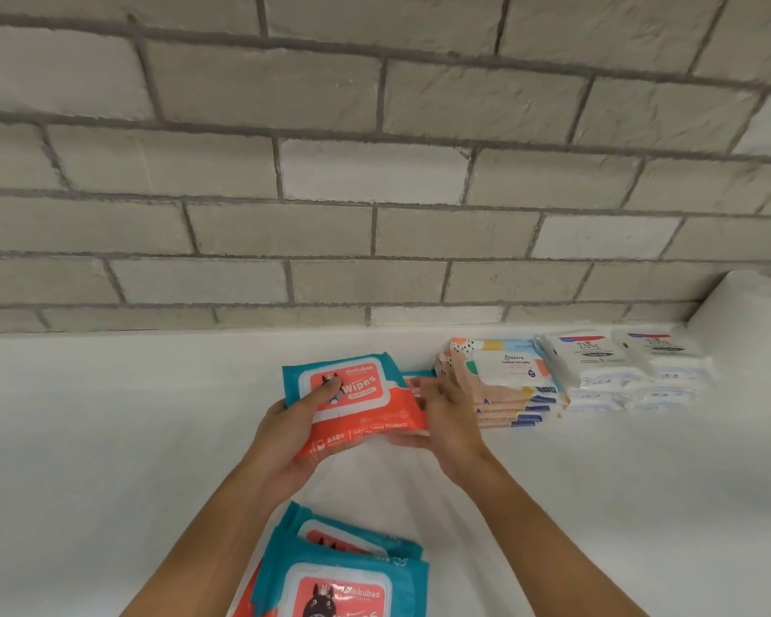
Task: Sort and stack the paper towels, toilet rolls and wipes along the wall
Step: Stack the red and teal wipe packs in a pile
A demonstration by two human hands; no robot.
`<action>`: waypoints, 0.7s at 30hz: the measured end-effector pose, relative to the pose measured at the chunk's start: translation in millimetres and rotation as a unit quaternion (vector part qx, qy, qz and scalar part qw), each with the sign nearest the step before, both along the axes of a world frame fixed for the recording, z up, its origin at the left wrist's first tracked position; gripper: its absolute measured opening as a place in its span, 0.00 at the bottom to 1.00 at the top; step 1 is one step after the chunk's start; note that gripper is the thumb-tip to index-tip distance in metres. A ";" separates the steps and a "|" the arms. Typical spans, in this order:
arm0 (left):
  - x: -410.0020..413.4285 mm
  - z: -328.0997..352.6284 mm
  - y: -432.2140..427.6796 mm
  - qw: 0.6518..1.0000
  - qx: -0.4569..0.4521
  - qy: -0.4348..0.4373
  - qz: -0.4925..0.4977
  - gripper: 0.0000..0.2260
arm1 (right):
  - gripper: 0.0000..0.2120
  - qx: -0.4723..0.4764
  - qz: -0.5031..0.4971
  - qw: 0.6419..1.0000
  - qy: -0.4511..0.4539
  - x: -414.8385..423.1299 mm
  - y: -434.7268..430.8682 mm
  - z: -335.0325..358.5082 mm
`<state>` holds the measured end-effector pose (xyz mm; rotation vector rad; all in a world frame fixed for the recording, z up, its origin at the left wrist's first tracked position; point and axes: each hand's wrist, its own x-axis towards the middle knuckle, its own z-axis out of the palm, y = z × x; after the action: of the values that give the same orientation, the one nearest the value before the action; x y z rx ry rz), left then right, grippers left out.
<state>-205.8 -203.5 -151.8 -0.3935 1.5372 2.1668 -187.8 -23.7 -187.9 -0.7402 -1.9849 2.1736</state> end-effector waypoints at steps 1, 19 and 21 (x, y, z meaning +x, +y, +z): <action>-3.1 -0.2 3.4 1.000 -0.005 -0.003 -0.019 0.15 | 0.12 -0.075 0.033 0.996 -0.028 1.6 1.3 9.6; -51.5 -35.0 57.0 0.960 -0.261 0.099 0.015 0.30 | 0.21 0.450 0.019 0.892 0.032 -29.1 7.3 -13.7; -52.8 -38.9 59.7 0.957 -0.270 0.107 0.010 0.30 | 0.17 0.499 0.045 0.865 0.003 -32.3 6.3 -24.2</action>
<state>-258.6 -143.8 -190.7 -0.3511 2.2589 1.8182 -220.1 -17.3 -212.1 -0.4407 -2.6996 0.8566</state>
